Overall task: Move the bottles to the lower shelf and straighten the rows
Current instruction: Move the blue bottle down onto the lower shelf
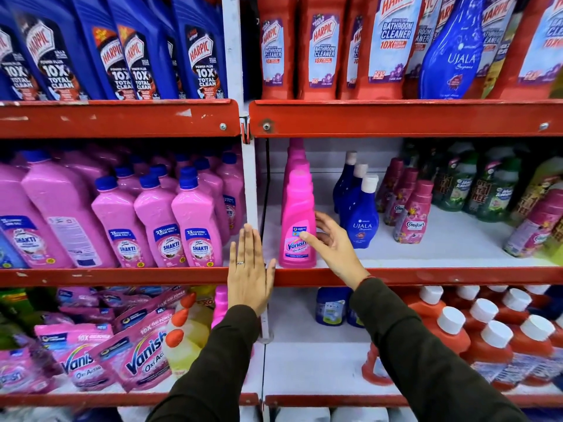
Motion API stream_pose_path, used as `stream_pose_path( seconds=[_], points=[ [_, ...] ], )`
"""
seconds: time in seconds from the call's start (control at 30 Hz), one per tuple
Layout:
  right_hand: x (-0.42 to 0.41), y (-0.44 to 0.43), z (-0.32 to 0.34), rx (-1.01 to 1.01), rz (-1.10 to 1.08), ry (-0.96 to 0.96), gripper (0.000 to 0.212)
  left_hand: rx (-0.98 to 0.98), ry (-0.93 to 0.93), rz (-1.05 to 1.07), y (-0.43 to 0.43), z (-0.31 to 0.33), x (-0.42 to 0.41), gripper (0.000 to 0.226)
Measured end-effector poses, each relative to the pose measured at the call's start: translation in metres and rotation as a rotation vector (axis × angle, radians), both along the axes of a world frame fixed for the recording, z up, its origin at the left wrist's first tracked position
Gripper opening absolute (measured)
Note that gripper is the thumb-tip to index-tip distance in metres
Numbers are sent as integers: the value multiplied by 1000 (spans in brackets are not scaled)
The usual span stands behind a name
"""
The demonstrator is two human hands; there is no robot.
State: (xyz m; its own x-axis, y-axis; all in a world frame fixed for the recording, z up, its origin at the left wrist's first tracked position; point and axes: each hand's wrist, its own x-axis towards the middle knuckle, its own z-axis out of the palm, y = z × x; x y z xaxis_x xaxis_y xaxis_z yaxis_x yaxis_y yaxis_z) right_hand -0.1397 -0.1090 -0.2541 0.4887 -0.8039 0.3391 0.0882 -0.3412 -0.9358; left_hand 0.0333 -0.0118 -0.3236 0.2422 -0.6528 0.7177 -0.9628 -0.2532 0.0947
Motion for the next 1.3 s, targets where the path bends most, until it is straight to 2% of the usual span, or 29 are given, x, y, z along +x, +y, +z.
stream_pose_path(
  seconds=[0.2, 0.3, 0.43, 0.5, 0.6, 0.8, 0.9, 1.07, 1.3],
  points=[
    [-13, 1, 11, -160, -54, 184, 55, 46, 14, 17, 4, 4, -3, 72],
    [-27, 8, 16, -367, -230, 232, 56, 77, 53, -3, 7, 7, -6, 72],
    [-51, 12, 34, -722, -537, 231, 42, 13, 2, -9, 13, 21, -14, 69],
    [-63, 12, 50, -852, -691, 223, 38, -64, -39, -35, 9, 43, -22, 69],
    [-80, 12, 78, -926, -897, 244, 37, -188, -75, -68, -3, 96, -37, 72],
    [-117, 1, 156, -988, -1074, 127, 39, -390, -173, -95, -29, 196, -68, 72],
    [-132, -8, 196, -961, -1083, 129, 46, -434, -198, -93, -41, 229, -81, 69],
    [-148, -27, 244, -957, -916, 141, 53, -444, -213, -61, -59, 256, -90, 67],
    [-153, -55, 269, -650, -569, 244, 65, -401, -244, -25, -70, 257, -89, 62]
  ],
)
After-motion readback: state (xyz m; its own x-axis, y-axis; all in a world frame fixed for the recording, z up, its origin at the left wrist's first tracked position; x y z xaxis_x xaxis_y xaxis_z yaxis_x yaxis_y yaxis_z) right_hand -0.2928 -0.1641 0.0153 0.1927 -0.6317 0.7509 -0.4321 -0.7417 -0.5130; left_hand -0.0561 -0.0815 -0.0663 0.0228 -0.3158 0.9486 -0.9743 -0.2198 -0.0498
